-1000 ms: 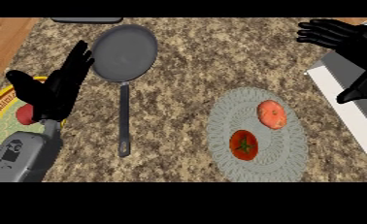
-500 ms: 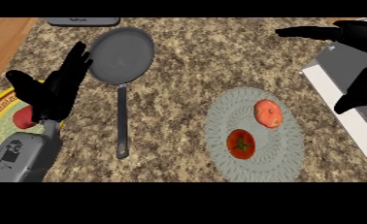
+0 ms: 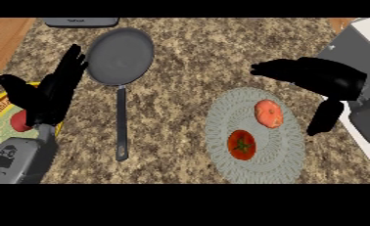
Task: Pick the squash from the placemat and place it in the tiered shelf
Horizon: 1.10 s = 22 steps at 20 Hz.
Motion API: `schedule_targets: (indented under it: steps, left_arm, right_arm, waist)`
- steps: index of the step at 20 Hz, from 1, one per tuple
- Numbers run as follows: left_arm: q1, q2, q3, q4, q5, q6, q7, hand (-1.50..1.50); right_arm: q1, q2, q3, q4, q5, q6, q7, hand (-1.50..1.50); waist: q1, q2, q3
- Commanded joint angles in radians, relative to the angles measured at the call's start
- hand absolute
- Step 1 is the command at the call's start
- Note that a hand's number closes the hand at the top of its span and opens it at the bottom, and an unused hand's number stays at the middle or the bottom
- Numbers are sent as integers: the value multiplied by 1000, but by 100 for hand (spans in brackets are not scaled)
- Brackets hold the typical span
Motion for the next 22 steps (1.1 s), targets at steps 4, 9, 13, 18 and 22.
schedule_targets:
  steps: [4,9,13,18,22]
  left_arm:
    - [-21,-13,19,-20,-9,-10,42,0]
    - [6,-5,49,-61,-32,-35,65,0]
    - [25,-49,42,-46,-53,-27,47,0]
    - [5,-54,97,26,-73,-88,1,0]
    - [-8,-75,81,-81,-108,-53,117,0]
  right_arm:
    - [70,46,62,-65,222,-64,113,-150]
    - [73,56,-1,-37,308,-19,85,-150]
    - [133,106,52,33,451,-122,39,-150]
    - [203,100,-32,-61,483,-42,23,-150]
    - [240,129,-61,-40,546,-71,-31,-150]
  waist:
    - [-3,-1,0]
    - [2,0,0]
    - [6,2,0]
    - [-2,1,0]
    - [-2,0,0]
